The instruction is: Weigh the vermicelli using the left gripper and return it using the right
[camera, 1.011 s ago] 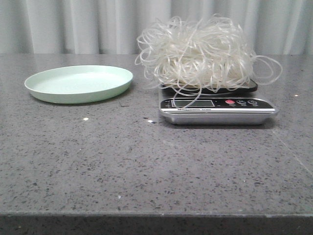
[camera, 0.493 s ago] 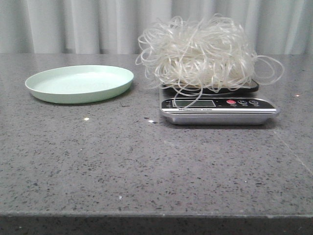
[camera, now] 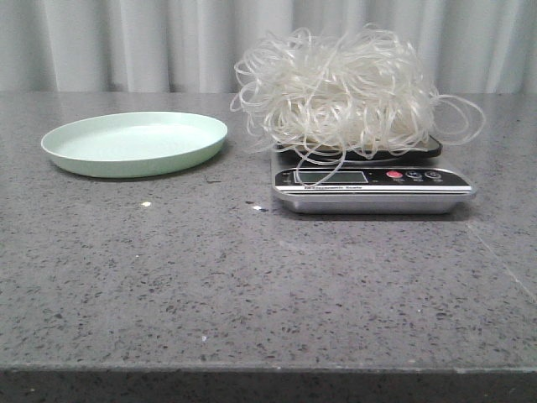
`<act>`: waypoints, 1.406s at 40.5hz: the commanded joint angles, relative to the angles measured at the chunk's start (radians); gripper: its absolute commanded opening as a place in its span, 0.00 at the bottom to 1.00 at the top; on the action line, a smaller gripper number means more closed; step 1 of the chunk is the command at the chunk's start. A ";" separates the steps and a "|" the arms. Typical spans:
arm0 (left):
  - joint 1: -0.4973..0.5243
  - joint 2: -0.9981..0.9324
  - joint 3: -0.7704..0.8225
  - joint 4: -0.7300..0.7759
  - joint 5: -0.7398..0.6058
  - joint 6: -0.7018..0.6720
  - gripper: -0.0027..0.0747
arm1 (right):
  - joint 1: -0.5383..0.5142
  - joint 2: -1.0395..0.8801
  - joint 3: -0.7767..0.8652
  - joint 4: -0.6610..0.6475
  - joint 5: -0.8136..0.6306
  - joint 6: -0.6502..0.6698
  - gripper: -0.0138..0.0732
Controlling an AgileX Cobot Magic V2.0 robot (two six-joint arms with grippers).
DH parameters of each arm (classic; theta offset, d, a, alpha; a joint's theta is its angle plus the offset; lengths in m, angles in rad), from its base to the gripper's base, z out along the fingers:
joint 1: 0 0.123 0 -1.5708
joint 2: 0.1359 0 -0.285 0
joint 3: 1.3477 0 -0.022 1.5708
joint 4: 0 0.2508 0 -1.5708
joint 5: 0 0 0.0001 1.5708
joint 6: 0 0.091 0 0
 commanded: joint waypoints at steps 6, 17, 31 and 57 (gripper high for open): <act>0.000 0.004 -0.027 -0.008 -0.140 -0.012 0.21 | 0.102 0.196 -0.221 0.006 0.077 -0.043 0.35; -0.005 0.004 -0.027 -0.008 -0.166 -0.012 0.21 | 0.244 0.419 -0.386 0.007 0.287 -0.106 0.72; -0.005 0.004 -0.027 -0.008 -0.166 -0.012 0.21 | 0.362 0.639 -0.475 0.012 0.356 -0.157 0.86; -0.005 0.004 -0.027 -0.008 -0.164 -0.012 0.21 | 0.366 0.952 -0.480 0.042 0.368 -0.159 0.86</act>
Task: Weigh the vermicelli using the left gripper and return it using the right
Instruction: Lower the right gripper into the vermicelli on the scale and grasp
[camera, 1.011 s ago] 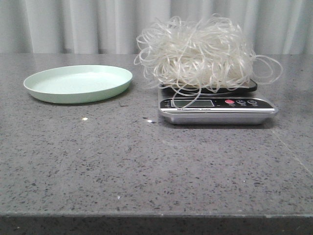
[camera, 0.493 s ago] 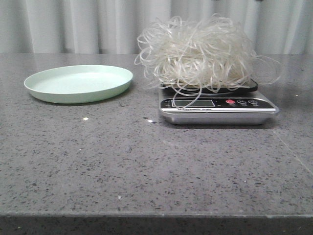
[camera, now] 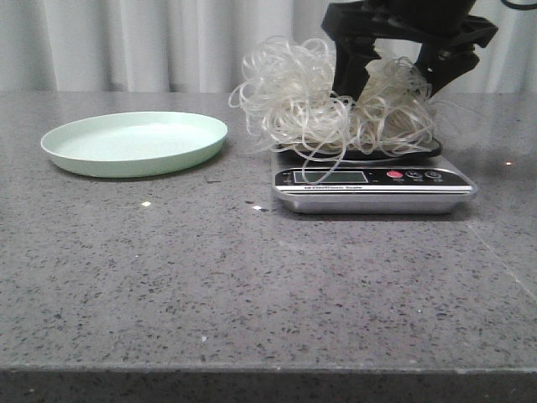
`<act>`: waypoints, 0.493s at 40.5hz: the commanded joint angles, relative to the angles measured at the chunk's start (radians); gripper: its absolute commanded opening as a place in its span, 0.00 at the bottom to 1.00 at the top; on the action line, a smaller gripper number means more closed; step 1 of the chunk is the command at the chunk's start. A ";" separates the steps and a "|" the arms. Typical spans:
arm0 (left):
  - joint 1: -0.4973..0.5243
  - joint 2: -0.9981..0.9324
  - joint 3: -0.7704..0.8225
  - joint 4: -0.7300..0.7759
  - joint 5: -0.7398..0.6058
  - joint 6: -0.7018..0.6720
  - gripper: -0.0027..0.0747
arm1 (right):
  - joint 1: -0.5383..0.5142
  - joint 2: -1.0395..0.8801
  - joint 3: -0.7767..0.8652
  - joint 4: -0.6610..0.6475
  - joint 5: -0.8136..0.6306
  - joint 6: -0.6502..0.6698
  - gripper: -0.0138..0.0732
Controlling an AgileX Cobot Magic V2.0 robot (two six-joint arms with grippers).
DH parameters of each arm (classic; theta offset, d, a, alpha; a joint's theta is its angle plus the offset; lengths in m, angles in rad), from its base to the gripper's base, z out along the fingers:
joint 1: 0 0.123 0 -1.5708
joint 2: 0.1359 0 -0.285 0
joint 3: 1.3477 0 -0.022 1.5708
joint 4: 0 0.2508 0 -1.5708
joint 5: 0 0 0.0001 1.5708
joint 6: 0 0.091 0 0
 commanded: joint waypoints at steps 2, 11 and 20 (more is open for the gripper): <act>-0.005 0.004 -0.027 -0.008 -0.079 -0.012 0.21 | 0.000 0.002 -0.021 0.008 -0.025 -0.009 0.83; -0.005 0.004 -0.027 -0.008 -0.079 -0.012 0.21 | 0.000 0.002 -0.021 0.008 -0.022 -0.009 0.42; -0.005 0.004 -0.027 -0.008 -0.079 -0.012 0.21 | 0.000 -0.017 -0.024 0.008 -0.022 -0.009 0.34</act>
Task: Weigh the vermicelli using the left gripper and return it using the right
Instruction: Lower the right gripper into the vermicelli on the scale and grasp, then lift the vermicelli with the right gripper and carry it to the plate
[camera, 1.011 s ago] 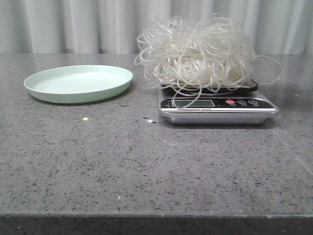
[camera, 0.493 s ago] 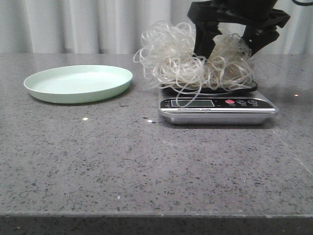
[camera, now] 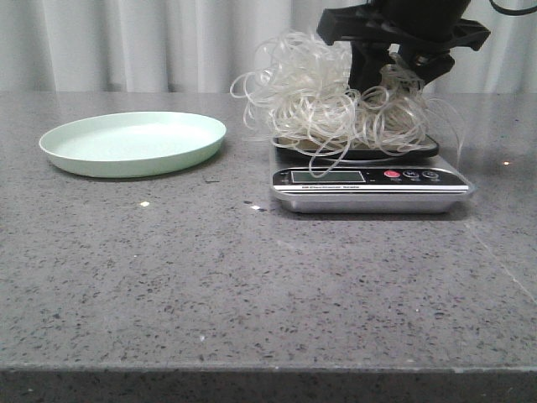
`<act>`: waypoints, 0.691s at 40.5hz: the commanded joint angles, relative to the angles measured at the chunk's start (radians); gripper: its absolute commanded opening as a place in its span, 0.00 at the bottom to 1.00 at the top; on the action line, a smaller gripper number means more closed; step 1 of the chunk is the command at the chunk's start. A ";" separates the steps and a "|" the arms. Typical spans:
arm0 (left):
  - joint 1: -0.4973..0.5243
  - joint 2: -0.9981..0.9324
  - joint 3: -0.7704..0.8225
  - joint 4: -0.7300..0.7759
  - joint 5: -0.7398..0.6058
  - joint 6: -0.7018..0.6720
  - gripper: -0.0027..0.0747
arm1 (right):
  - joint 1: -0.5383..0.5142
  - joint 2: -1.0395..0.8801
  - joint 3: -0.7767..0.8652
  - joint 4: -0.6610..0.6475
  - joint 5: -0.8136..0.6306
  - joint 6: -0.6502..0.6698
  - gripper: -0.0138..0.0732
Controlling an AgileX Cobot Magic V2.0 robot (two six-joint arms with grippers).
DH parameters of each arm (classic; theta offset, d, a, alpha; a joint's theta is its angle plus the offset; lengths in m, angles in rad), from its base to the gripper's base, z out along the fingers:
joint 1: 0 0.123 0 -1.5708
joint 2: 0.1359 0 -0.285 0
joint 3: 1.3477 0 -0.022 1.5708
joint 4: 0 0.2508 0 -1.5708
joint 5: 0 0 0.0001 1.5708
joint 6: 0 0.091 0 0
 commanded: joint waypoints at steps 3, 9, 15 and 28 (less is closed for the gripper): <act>-0.005 0.004 -0.027 -0.008 -0.079 -0.012 0.21 | 0.000 -0.047 -0.016 0.004 -0.006 -0.009 0.34; -0.005 0.004 -0.027 -0.008 -0.079 -0.012 0.21 | 0.000 -0.099 -0.016 0.004 -0.005 -0.009 0.34; -0.005 0.004 -0.027 -0.008 -0.079 -0.012 0.21 | 0.000 -0.165 -0.025 0.004 -0.006 -0.009 0.34; -0.005 0.004 -0.027 -0.008 -0.079 -0.012 0.21 | 0.011 -0.215 -0.227 0.005 0.051 -0.010 0.34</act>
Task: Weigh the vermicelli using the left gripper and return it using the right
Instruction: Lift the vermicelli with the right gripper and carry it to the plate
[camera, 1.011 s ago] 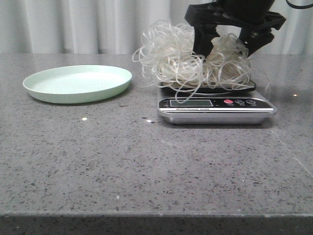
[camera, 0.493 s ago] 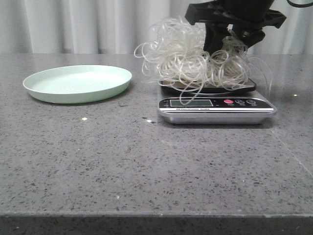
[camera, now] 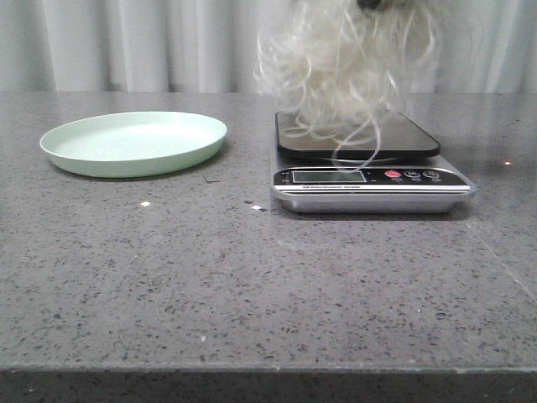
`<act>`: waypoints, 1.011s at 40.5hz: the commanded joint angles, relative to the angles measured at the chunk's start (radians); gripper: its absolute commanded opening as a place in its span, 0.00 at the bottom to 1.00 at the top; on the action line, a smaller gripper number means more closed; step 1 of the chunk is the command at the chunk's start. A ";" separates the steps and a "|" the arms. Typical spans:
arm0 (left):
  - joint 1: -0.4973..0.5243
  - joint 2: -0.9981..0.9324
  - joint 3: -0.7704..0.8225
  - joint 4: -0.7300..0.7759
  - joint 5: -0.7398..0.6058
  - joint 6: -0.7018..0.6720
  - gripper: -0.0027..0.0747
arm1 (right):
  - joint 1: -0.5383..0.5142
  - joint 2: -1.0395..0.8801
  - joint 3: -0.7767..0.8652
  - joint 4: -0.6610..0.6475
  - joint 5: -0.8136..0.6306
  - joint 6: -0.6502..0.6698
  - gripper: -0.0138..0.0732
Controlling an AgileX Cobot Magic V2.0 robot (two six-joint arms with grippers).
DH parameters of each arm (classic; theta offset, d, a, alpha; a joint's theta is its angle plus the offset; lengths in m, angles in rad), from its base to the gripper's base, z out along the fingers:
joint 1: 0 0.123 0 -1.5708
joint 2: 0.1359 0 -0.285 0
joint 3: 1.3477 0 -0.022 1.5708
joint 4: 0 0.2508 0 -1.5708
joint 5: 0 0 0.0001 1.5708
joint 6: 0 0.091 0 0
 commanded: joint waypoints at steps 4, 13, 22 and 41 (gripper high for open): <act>-0.005 0.004 -0.027 -0.008 -0.079 -0.012 0.21 | 0.039 -0.048 -0.180 0.008 -0.047 -0.032 0.34; -0.005 0.004 -0.027 -0.008 -0.081 -0.012 0.21 | 0.148 0.047 -0.351 0.008 -0.061 -0.054 0.34; -0.005 0.004 -0.027 -0.008 -0.081 -0.012 0.21 | 0.242 0.223 -0.485 0.008 -0.103 -0.054 0.34; -0.005 0.004 -0.027 -0.008 -0.081 -0.012 0.21 | 0.326 0.480 -0.563 0.008 -0.143 -0.054 0.34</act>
